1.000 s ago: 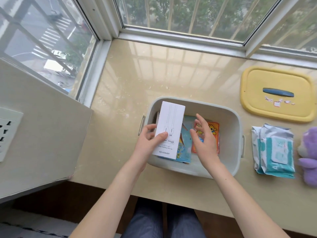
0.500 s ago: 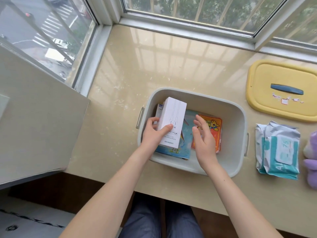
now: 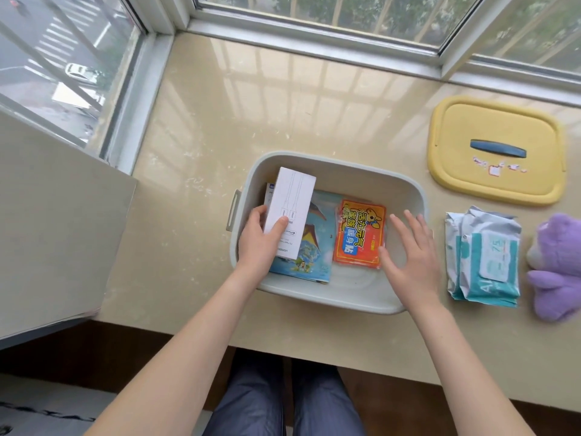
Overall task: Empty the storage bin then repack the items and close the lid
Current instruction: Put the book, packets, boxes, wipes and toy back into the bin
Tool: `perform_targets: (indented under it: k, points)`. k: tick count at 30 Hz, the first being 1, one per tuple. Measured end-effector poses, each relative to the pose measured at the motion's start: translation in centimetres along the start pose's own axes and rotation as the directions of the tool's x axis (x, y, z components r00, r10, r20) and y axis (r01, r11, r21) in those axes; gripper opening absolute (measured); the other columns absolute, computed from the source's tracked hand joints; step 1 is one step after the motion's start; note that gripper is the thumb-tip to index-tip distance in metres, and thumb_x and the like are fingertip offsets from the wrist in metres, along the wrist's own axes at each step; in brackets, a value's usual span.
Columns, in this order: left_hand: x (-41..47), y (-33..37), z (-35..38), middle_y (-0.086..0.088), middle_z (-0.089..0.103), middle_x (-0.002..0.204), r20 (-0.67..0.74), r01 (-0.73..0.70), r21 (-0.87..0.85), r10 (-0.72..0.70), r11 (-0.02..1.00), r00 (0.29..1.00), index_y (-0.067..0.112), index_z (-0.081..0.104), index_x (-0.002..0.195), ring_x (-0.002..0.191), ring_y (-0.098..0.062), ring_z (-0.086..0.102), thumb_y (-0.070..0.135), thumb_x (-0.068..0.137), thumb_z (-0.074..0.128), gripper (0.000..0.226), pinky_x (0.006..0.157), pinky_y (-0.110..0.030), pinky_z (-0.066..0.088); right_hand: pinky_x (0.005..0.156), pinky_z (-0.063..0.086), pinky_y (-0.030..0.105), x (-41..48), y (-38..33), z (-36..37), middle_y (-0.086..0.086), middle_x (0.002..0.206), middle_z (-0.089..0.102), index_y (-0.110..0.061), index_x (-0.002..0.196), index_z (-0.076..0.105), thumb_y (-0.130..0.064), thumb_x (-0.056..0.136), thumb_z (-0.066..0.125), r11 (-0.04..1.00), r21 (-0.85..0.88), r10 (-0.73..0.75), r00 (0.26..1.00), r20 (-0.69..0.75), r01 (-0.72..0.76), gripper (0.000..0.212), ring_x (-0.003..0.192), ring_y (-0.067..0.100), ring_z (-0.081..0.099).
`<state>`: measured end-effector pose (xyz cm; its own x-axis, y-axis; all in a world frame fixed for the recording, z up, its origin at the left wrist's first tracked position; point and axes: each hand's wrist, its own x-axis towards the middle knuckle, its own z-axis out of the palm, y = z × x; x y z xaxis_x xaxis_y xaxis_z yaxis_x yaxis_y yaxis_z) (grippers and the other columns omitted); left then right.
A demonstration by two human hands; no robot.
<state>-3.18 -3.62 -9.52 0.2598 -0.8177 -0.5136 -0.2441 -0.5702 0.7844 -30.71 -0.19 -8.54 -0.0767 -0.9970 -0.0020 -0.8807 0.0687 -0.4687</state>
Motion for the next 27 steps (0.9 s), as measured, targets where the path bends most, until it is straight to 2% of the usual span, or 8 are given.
perform_targets:
  k: [4,7,10,14,17,19,23,27]
  points:
    - [-0.2,0.1,0.0,0.007,0.060,0.126,-0.038,-0.060,0.108,0.065,0.992,0.997,0.021,0.045,0.137,0.109,-0.012,0.058,0.033,0.094,0.060,0.047,0.083,-0.026,0.043,0.120,0.014,0.023,-0.2,0.3,0.0,0.005,0.156,0.035,-0.016,0.146,0.044,-0.012,0.085,0.072,0.993,0.098,0.081,0.993,-0.082,-0.073,0.068,0.147,0.021,0.024]
    - [-0.3,0.2,0.1,0.004,0.054,0.135,-0.050,-0.115,0.209,0.128,0.971,0.991,0.019,0.041,0.141,0.120,-0.015,0.052,0.033,0.093,0.060,0.054,0.093,-0.030,0.043,0.116,0.006,0.012,-0.2,0.5,0.0,0.006,0.158,0.031,-0.016,0.150,0.037,-0.012,0.085,0.071,0.989,0.093,0.124,0.987,-0.102,-0.115,0.073,0.148,0.019,0.022]
    - [-0.7,0.1,-0.1,0.003,0.041,0.147,-0.043,-0.234,0.315,0.261,0.920,0.964,0.021,0.035,0.146,0.132,-0.012,0.040,0.034,0.085,0.068,0.070,0.100,-0.025,0.035,0.116,0.005,0.011,-0.3,0.3,0.3,0.007,0.158,0.030,-0.015,0.151,0.033,-0.011,0.086,0.070,0.991,0.047,0.129,0.985,-0.112,-0.124,0.075,0.147,0.019,0.022]
    - [-1.2,-0.2,0.1,0.007,0.023,0.158,0.073,-0.385,0.469,0.400,0.795,0.914,0.035,0.035,0.146,0.142,-0.010,0.027,0.039,0.072,0.079,0.087,0.101,-0.026,0.034,0.120,0.018,0.032,-0.2,0.5,0.5,0.008,0.159,0.028,-0.015,0.152,0.032,-0.015,0.086,0.069,0.982,0.005,0.186,0.974,-0.129,-0.187,0.076,0.147,0.020,0.022]
    - [-1.0,-0.5,0.7,0.011,0.014,0.158,0.120,-0.392,0.493,0.386,0.777,0.915,0.039,0.032,0.146,0.143,-0.010,0.020,0.042,0.067,0.081,0.094,0.103,-0.025,0.032,0.110,0.007,0.005,-0.2,0.8,0.4,0.001,0.160,0.027,-0.023,0.153,0.029,-0.018,0.088,0.068,0.952,0.132,0.290,0.952,-0.101,-0.276,0.076,0.141,-0.007,0.014]
    - [-0.8,-0.6,0.9,0.009,0.013,0.157,0.109,-0.388,0.494,0.388,0.778,0.915,0.035,0.034,0.146,0.142,-0.011,0.022,0.037,0.065,0.083,0.095,0.101,-0.024,0.033,0.104,0.006,-0.003,-0.3,1.0,0.4,-0.004,0.158,0.031,-0.030,0.153,0.027,-0.020,0.088,0.067,0.936,0.195,0.311,0.948,-0.067,-0.294,0.077,0.134,-0.017,0.014]
    - [-0.7,-0.7,1.0,0.007,0.015,0.155,0.070,-0.375,0.485,0.392,0.790,0.917,0.033,0.037,0.143,0.138,-0.013,0.029,0.024,0.063,0.079,0.091,0.096,-0.024,0.038,0.103,0.008,-0.003,-0.2,1.3,0.5,-0.005,0.156,0.035,-0.033,0.152,0.027,-0.019,0.087,0.067,0.927,0.217,0.325,0.944,-0.055,-0.306,0.078,0.141,0.004,0.027]
    - [-0.7,-0.2,0.9,0.008,0.015,0.155,0.065,-0.357,0.513,0.379,0.781,0.923,0.034,0.038,0.142,0.137,-0.013,0.032,0.024,0.064,0.079,0.089,0.093,-0.028,0.045,0.102,0.009,-0.003,-0.2,1.4,0.6,-0.004,0.155,0.037,-0.031,0.152,0.028,-0.017,0.087,0.067,0.931,0.209,0.321,0.945,-0.069,-0.301,0.078,0.141,0.008,0.029]
